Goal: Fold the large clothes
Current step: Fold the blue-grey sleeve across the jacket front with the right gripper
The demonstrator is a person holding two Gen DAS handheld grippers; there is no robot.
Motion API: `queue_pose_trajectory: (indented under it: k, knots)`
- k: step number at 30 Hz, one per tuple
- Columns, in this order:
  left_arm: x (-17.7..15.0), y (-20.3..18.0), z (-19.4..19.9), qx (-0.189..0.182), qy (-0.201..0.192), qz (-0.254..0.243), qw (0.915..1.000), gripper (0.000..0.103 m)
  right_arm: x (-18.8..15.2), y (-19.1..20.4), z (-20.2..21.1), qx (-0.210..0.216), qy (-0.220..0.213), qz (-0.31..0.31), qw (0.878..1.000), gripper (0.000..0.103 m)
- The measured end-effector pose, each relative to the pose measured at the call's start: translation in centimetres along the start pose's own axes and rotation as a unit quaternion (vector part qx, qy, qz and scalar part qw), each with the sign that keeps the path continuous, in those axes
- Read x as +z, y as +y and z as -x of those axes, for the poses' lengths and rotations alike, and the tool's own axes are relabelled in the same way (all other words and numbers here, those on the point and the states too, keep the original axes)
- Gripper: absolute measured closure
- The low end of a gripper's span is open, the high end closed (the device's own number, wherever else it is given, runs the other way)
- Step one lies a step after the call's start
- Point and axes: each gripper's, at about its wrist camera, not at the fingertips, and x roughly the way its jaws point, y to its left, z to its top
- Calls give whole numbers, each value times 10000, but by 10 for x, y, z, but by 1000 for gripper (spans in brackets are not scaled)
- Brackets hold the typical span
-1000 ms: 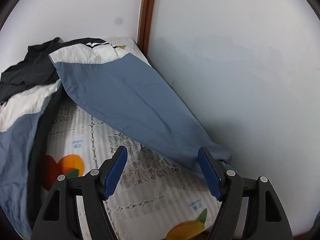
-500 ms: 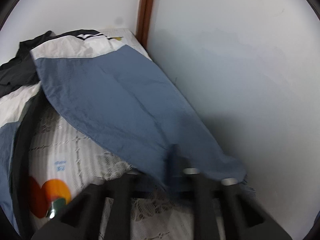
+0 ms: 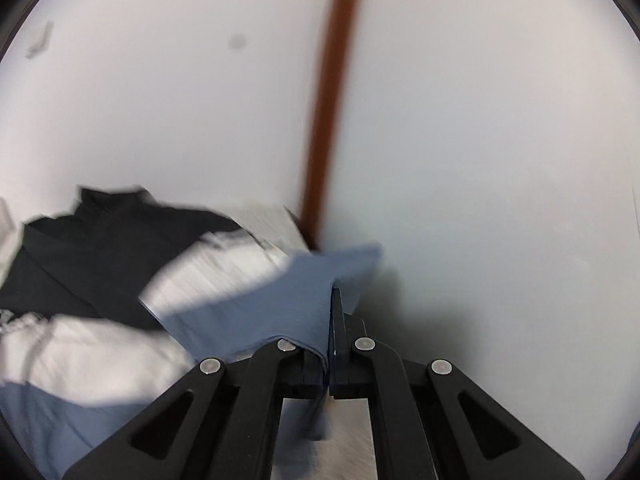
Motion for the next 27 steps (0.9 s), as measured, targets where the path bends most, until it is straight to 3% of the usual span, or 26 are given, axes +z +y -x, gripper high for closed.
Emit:
queue_pose_trajectory:
  k: [5, 10, 15, 21, 27]
  knots:
    - [0, 12, 1, -67, -65, 97, 9999, 8, 48, 81, -3, 688, -389, 288, 9965, 102]
    - [0, 22, 0, -82, -108, 172, 9998, 8, 66, 168, -17, 1354, -514, 671, 9872, 102]
    - [3, 27, -3, -158, -120, 205, 9996, 8, 61, 257, -26, 2090, -356, 1059, 9715, 102]
    - [4, 31, -5, -223, -119, 214, 9995, 8, 29, 342, -64, 2362, 165, 1473, 9603, 102]
    - [6, 34, -2, -172, -126, 128, 9997, 8, -1, 352, -94, 2365, 788, 1424, 9579, 97]
